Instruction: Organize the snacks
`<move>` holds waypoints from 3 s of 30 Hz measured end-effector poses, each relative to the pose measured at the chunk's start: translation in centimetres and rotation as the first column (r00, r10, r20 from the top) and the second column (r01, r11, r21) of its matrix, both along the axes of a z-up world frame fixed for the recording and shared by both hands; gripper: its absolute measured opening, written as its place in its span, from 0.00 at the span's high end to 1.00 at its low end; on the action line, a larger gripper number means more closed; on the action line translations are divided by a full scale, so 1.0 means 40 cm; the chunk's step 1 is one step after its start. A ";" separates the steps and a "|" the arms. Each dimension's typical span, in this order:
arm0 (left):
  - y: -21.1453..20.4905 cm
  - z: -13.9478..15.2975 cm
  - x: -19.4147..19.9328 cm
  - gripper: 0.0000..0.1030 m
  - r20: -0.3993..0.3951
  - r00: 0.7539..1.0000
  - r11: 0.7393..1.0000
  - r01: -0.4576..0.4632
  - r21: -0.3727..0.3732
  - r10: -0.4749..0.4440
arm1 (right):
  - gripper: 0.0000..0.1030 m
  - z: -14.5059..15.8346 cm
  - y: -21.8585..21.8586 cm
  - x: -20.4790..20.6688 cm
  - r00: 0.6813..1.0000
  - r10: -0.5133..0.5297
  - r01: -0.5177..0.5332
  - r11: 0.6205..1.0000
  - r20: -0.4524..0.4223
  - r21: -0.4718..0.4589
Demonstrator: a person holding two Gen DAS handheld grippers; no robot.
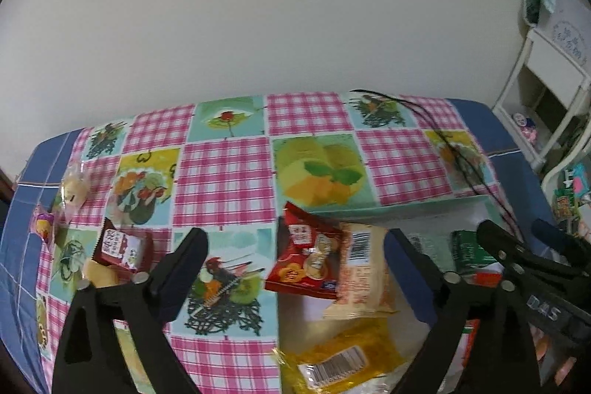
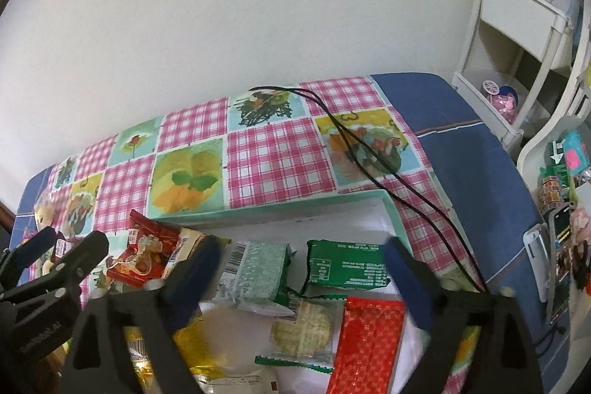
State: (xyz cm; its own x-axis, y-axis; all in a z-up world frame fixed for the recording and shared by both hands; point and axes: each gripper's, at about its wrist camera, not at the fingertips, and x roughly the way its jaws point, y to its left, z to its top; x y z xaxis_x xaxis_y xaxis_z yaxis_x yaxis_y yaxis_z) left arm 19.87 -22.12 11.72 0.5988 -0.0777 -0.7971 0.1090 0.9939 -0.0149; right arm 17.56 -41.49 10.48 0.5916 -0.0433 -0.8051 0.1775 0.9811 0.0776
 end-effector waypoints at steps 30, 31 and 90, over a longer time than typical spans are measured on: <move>0.174 0.011 0.029 0.03 0.037 0.996 0.996 -0.086 0.035 0.085 | 0.00 -0.007 0.149 0.032 0.998 0.068 -0.068 0.998 -0.007 -0.008; 0.186 0.014 0.029 0.03 0.040 0.995 0.995 -0.090 0.041 0.088 | 0.00 -0.008 0.159 0.034 0.997 0.073 -0.073 0.997 -0.008 -0.008; 0.776 -0.144 0.074 0.03 -0.130 0.943 0.916 -0.330 -0.228 0.307 | 0.00 -0.207 0.889 0.164 0.943 0.334 -0.333 0.940 -0.003 0.080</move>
